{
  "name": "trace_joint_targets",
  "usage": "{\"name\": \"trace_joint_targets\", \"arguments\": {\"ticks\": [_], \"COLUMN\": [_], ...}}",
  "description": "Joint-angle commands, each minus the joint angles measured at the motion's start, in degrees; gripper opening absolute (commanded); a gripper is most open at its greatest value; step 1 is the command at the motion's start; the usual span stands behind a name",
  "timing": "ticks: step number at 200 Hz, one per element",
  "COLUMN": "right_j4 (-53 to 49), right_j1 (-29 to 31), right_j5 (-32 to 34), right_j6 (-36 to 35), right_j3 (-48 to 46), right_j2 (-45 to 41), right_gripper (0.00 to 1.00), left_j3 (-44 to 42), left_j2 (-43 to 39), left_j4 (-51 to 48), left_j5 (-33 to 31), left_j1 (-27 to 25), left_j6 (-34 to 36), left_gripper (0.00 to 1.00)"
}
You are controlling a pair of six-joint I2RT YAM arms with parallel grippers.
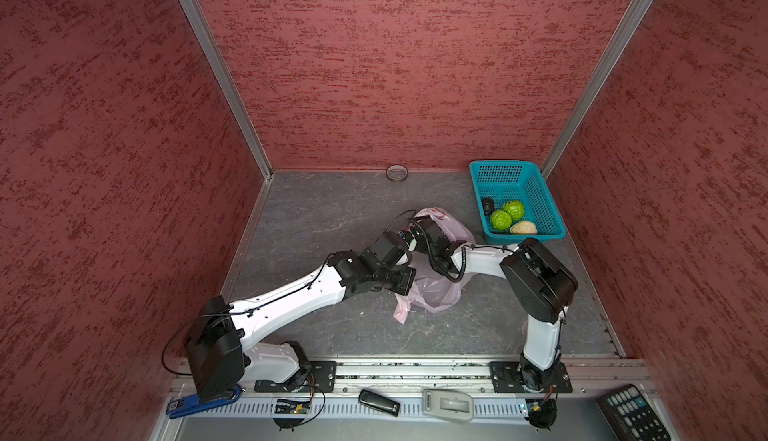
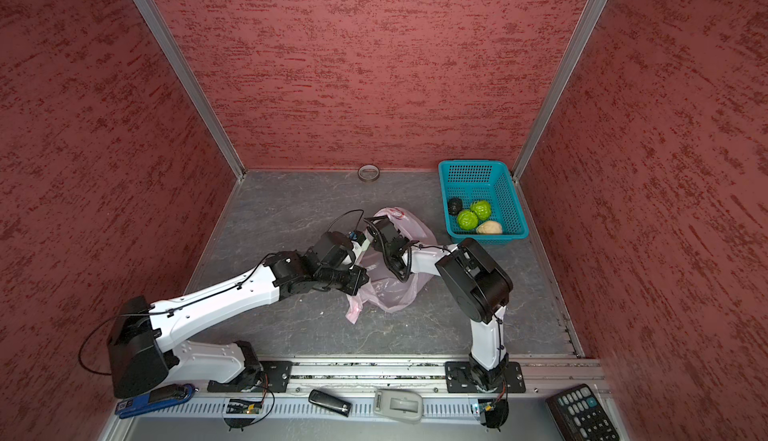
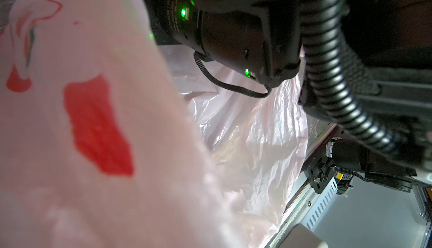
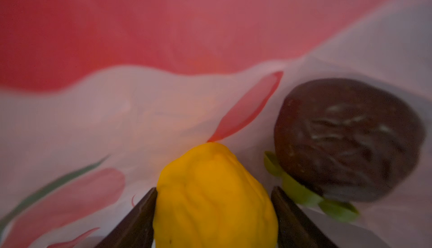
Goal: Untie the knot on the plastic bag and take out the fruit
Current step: 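Lower the right gripper onto the yellow fruit and close on it, then lift the yellow fruit out of the bag toward the teal basket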
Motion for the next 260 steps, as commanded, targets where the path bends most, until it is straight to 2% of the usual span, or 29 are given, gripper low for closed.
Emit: {"name": "trace_joint_targets", "arguments": {"ticks": [1, 24, 53, 125, 214, 260], "right_j4": [1.2, 1.4, 2.0, 3.7, -1.3, -5.9], "right_j1": [-0.7, -0.7, -0.6, -0.3, 0.3, 2.4], "right_j5": [2.0, 1.3, -1.5, -15.7, -26.0, -28.3], "right_j6": [0.3, 0.6, 0.6, -1.9, -5.5, -6.4], "right_j3": [0.9, -0.1, -1.5, -8.1, -11.1, -10.3], "right_j2": [0.4, -0.1, -1.5, -9.6, -16.5, -19.3], "right_gripper": [0.64, 0.54, 0.51, 0.51, 0.50, 0.50], "left_j3": [-0.8, -1.7, -2.2, -2.6, -4.0, -4.1], "left_j2": [-1.5, -2.0, -2.2, -2.7, -3.3, -3.7], "left_j4": [0.3, 1.0, 1.3, 2.3, 3.9, 3.8], "left_j5": [0.3, -0.3, -1.6, -5.2, -5.7, -6.0], "left_j1": [-0.3, -0.3, -0.3, 0.3, 0.4, 0.5], "left_j6": [-0.4, -1.1, -1.5, -1.8, -2.4, -2.2], "left_gripper": [0.00, 0.00, 0.00, 0.00, 0.00, 0.00]}}
